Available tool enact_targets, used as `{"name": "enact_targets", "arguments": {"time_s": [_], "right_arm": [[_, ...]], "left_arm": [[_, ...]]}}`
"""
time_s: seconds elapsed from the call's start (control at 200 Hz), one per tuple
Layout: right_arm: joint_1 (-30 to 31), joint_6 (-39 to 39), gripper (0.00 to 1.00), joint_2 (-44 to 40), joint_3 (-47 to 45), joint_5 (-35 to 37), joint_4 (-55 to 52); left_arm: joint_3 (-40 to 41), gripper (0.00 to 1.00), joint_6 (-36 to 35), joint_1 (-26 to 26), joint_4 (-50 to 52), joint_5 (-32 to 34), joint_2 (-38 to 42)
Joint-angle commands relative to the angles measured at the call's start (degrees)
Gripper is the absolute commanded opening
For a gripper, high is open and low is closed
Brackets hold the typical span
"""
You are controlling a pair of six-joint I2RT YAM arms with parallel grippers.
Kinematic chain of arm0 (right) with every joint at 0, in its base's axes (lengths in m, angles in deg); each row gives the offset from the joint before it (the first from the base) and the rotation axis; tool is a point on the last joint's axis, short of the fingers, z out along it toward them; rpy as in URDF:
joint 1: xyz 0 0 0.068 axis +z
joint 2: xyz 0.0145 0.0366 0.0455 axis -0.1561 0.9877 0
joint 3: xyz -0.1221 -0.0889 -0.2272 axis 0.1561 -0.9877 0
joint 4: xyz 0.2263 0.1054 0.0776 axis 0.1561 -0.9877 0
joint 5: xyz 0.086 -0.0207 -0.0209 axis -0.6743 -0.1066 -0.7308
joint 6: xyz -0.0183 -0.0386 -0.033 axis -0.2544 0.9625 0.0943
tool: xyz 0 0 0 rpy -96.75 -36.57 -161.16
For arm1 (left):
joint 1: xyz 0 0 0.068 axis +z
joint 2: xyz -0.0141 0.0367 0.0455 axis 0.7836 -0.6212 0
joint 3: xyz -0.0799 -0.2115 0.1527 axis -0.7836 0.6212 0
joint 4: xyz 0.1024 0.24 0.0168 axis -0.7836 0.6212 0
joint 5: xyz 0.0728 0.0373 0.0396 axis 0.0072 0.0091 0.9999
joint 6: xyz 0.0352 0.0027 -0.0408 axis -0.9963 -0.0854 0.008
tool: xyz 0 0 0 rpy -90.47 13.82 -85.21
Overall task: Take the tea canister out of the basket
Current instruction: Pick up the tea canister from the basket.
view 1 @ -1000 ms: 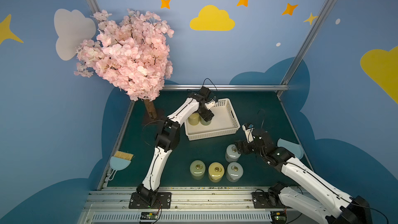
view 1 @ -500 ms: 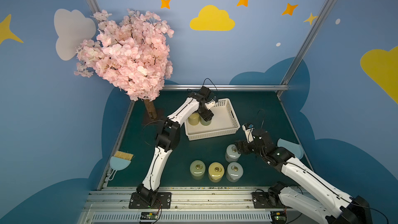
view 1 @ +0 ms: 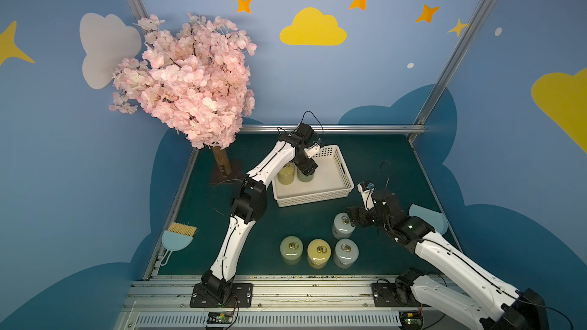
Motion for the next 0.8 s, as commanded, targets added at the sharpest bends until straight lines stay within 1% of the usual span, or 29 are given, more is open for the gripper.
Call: {"name": "enact_targets", "arguments": {"time_s": [0.0,0.245,0.466,0.791], "right_arm": [[-0.22,0.2,0.98,-0.56,-0.84,-0.25,0.99],[-0.24,0.09,0.98,-0.65,-0.89,-0.14,0.96],[-0.36,0.0,0.98,-1.13,-0.9,0.27,0.87],[-0.47,-0.48,0.98,-2.05,-1.25,0.62,0.94]], "left_arm": [[-2.8,0.54,0.64,-0.49,1.11,-0.65,1.42],[-3.55,0.53,2.19,-1.24,2.89,-1.32,4.07],[-3.02,0.52,3.63,-2.41,4.62,0.23,7.16],[2.77,0.52,6.9,-4.45,4.35,1.36,12.99]]}}
